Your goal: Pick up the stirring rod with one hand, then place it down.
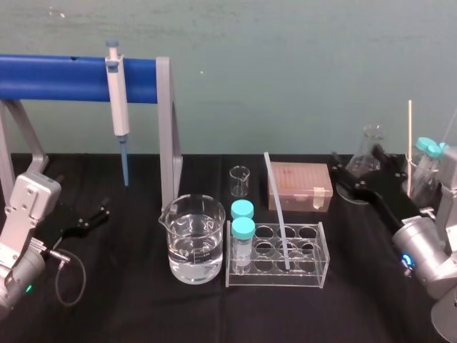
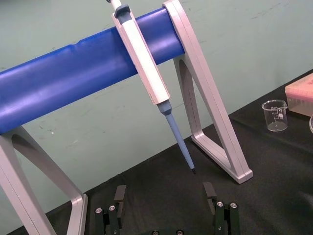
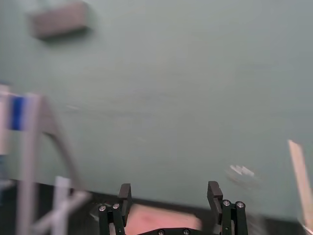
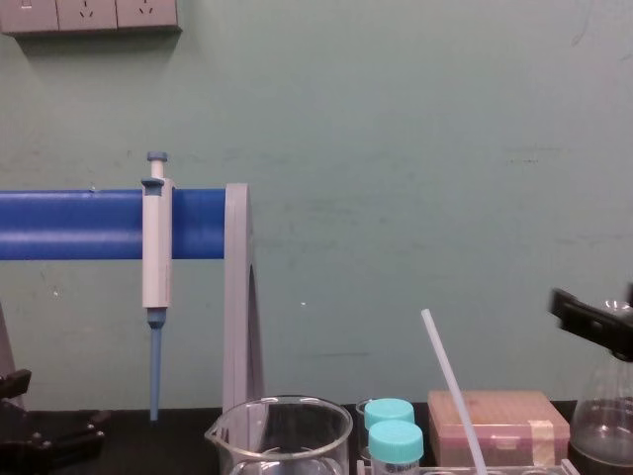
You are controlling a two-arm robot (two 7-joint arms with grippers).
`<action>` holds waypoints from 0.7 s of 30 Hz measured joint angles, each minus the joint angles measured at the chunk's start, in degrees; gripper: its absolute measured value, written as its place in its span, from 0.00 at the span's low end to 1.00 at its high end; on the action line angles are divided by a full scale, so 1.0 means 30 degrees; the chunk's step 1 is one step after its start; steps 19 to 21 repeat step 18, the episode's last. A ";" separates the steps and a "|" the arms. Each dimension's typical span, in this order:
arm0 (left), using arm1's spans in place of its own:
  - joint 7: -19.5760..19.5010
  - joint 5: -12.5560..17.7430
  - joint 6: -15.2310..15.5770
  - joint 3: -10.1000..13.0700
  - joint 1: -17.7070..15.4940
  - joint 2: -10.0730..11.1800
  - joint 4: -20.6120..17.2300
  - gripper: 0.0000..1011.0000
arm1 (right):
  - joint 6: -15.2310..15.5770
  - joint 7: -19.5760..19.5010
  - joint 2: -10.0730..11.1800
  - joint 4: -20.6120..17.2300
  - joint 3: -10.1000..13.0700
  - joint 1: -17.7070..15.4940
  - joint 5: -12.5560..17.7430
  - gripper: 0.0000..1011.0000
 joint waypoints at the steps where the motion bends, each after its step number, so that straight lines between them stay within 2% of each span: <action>1: -0.0001 0.0000 -0.0001 -0.0001 0.0000 0.0001 -0.0001 0.99 | 0.0374 -0.0521 -0.0041 -0.0032 0.0168 -0.0101 -0.0188 0.99; 5: 0.0000 -0.0001 0.0000 0.0000 -0.0001 0.0000 0.0000 0.99 | 0.1673 -0.1796 -0.0223 0.0270 0.0548 -0.0350 -0.0818 0.99; 8: 0.0000 0.0000 0.0000 -0.0001 0.0000 0.0000 0.0000 0.99 | 0.2134 -0.2005 -0.0347 0.0738 0.0610 -0.0364 -0.1079 0.99; 21: 0.0000 -0.0001 -0.0001 -0.0001 -0.0001 0.0000 0.0000 0.99 | 0.2115 -0.2011 -0.0339 0.0739 0.0594 -0.0359 -0.1082 0.99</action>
